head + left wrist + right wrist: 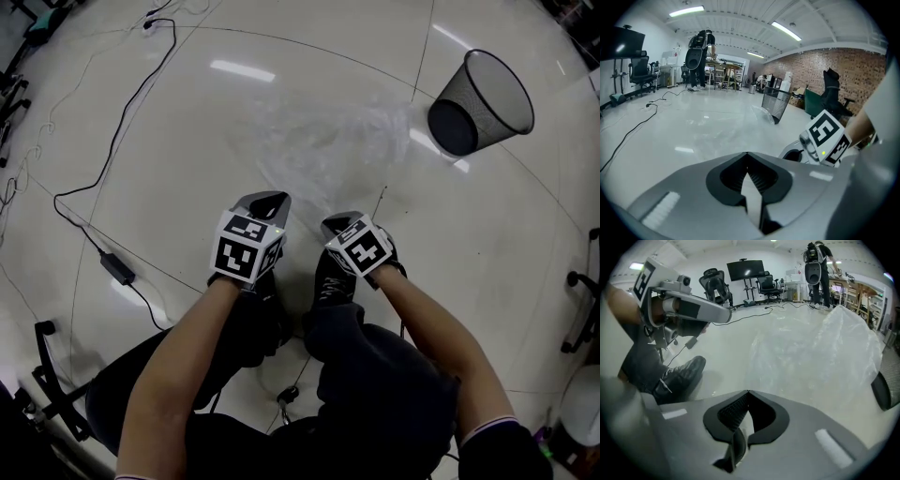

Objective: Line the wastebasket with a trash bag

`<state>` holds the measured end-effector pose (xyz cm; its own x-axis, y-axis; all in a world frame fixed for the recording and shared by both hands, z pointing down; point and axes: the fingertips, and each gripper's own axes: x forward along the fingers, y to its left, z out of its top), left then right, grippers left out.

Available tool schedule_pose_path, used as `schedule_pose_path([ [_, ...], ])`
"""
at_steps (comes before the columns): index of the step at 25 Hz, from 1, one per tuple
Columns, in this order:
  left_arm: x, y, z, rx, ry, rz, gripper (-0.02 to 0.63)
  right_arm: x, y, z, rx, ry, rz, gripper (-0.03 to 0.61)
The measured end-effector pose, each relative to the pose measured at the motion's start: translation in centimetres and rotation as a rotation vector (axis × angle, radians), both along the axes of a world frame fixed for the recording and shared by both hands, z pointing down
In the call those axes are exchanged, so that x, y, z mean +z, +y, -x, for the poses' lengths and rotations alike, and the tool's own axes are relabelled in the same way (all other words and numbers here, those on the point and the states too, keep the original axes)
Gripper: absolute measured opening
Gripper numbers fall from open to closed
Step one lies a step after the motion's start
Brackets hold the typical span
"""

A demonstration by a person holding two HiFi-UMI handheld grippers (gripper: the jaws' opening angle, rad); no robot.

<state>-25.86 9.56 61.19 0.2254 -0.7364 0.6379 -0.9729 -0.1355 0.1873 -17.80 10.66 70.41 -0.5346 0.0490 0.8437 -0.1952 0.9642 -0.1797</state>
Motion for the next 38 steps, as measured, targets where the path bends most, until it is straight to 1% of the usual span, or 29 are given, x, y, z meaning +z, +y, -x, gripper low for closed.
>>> schedule_pose_path([
  [6,1.2,-0.3,2.1,-0.008,-0.016,0.036,0.011,-1.2,-1.2,-0.3,0.042,-0.045,0.035,0.002],
  [11,1.6,-1.6,4.2,-0.011,-0.046,0.054,0.011,-3.5,-3.3,-1.5,0.095,-0.093,0.022,0.002],
  [16,1.1,-3.6,4.4,0.036,-0.07,0.046,0.011,-5.4,-7.4,-3.8,0.198,-0.113,-0.021,0.002],
  [22,0.9,-5.8,3.9,0.103,-0.121,0.038,0.012,-8.0,-12.2,-6.9,0.335,-0.143,-0.072,0.002],
  [25,1.3,-6.0,2.5,0.188,-0.107,0.047,0.015,-8.8,-14.2,-8.4,0.393,-0.152,-0.094,0.002],
  [26,1.5,-5.9,1.8,0.228,-0.098,0.054,0.033,-9.0,-14.8,-8.9,0.413,-0.155,-0.099,0.002],
  [29,2.3,-5.5,-0.4,0.341,-0.097,0.087,0.139,-9.7,-16.4,-10.3,0.471,-0.169,-0.111,0.002],
  [33,4.1,-4.9,-2.7,0.459,-0.147,0.119,0.224,-11.2,-18.3,-11.8,0.533,-0.194,-0.136,0.002],
  [38,5.5,-4.1,-5.5,0.596,-0.226,0.137,0.278,-13.5,-20.7,-13.3,0.594,-0.233,-0.169,0.002],
])
